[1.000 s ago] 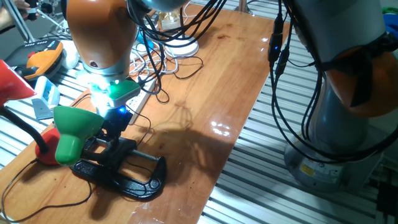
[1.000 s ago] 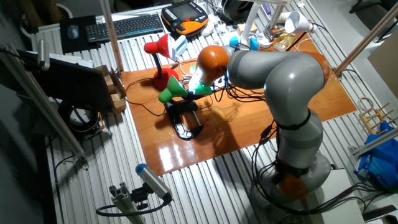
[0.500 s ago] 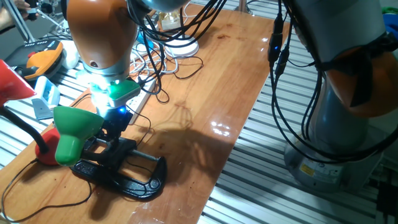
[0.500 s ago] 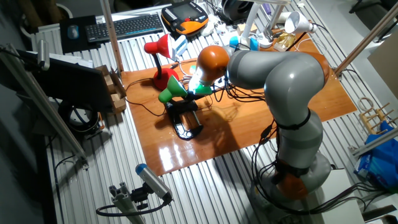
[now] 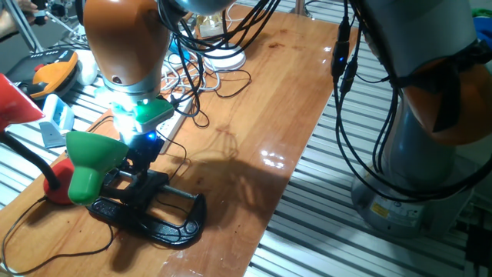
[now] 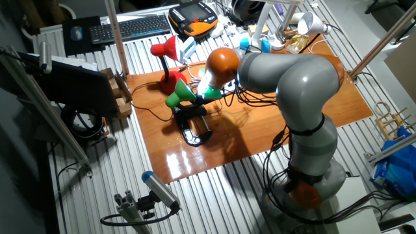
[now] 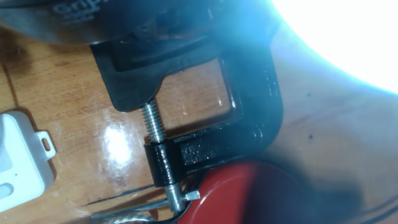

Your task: Plug in the power cord of the desk lamp, turn on the socket, and light up the desk lamp

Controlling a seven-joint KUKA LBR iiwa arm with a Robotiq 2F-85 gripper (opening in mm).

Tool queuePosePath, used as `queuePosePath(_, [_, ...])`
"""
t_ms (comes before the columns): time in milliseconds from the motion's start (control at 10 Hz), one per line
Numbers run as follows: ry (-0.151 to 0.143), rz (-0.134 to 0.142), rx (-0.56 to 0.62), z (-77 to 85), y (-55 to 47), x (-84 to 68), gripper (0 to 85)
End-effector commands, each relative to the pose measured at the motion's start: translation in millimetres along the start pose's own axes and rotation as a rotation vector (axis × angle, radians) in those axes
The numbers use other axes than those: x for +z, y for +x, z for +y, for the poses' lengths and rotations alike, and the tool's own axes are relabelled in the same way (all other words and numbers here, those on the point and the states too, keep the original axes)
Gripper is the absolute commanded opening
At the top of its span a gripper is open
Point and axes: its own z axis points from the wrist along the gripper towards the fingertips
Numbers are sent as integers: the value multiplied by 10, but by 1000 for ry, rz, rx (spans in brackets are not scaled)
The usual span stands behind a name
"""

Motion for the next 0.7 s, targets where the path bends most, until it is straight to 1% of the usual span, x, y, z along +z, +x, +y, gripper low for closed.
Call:
queuePosePath(0, [3, -3, 0, -3, -3, -1, 0])
queuePosePath(600, [11, -12, -1, -24, -25, -8, 0])
